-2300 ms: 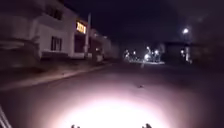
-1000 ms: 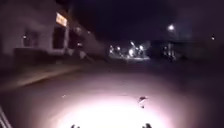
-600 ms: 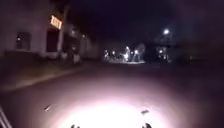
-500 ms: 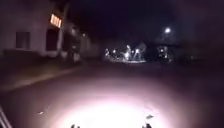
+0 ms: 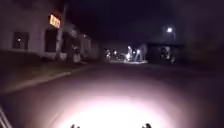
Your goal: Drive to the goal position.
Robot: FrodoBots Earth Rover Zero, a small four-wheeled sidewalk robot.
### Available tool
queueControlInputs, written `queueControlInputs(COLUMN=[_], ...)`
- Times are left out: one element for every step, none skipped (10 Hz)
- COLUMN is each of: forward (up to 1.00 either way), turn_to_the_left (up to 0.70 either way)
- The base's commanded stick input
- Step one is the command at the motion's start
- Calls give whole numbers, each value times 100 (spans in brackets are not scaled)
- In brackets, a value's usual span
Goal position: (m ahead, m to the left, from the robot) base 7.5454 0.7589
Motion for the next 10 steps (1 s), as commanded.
queueControlInputs(forward=[85,85,85,85,85,85,85,85,85,85], turn_to_the_left=[-3,-5,-7,-9,-11,-13,-15,-16,-18,-20])
